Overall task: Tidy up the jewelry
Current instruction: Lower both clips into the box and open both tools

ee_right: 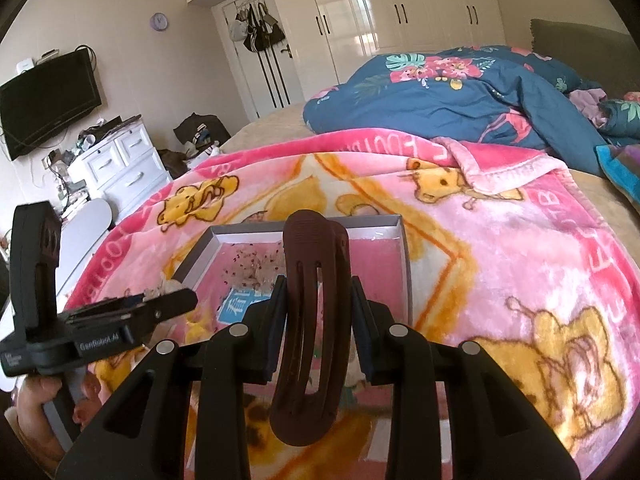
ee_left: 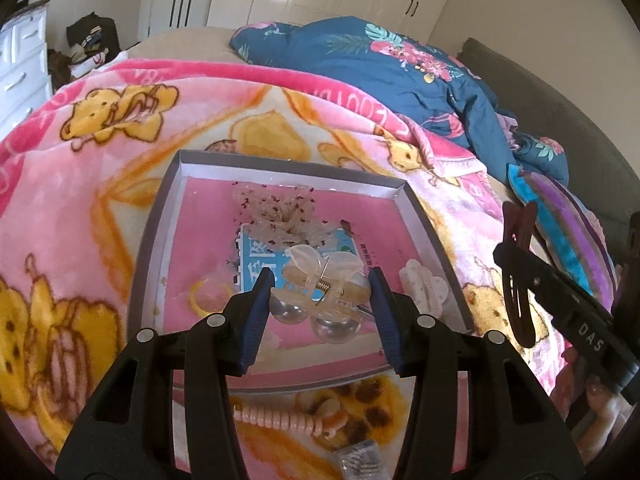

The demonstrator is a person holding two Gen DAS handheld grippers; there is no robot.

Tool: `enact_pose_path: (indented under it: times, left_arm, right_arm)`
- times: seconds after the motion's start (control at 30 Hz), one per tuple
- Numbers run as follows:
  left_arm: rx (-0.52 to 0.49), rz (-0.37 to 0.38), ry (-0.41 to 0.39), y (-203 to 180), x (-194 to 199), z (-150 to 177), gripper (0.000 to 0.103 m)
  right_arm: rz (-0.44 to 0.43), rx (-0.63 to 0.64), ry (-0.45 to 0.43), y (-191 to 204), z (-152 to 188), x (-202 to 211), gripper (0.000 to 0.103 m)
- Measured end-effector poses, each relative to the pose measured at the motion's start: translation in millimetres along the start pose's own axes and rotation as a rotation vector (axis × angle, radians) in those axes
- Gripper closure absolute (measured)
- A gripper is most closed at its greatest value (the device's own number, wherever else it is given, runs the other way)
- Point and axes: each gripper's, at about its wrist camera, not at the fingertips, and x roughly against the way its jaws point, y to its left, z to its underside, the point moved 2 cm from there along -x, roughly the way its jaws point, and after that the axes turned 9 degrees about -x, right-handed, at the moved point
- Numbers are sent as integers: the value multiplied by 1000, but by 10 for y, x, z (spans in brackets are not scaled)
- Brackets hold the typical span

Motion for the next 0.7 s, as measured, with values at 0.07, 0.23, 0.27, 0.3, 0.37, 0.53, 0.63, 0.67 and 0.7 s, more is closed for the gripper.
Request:
enact_pose_path:
  times: [0.07,0.23,0.27,0.3,0.37,0.53,0.63,0.67,0.7]
  left_arm:
    - [6,0,11,31,-48,14,63]
    - [8,3,34,58,-170,64,63]
    - [8,6,37,56,-190,77,63]
    - [7,8,44,52,-221,92,63]
    - [4,13,53,38,-263,111,63]
    - [-7,13,75,-8,-347,160,63]
    - [-15,11,79,-26,-362,166,62]
    - [-17,10,81,-28,-364,165,58]
    - [-19,4,82,-29,-360,165,53]
  right_arm:
    - [4,5,7,7,-16,-75,74]
    - [14,17,31,40,-24,-261,74]
    - [16,20,37,47,-24,-295,74]
    - [17,23,41,54,-20,-325,74]
    - [23,30,50,62,-14,-393,74]
    - [34,26,76,47,27,-538,74]
    - [38,20,93,21,55,-607,74]
    - [38,15,102,8,67,-634,74]
    - [36,12,109,1,76,-653,74]
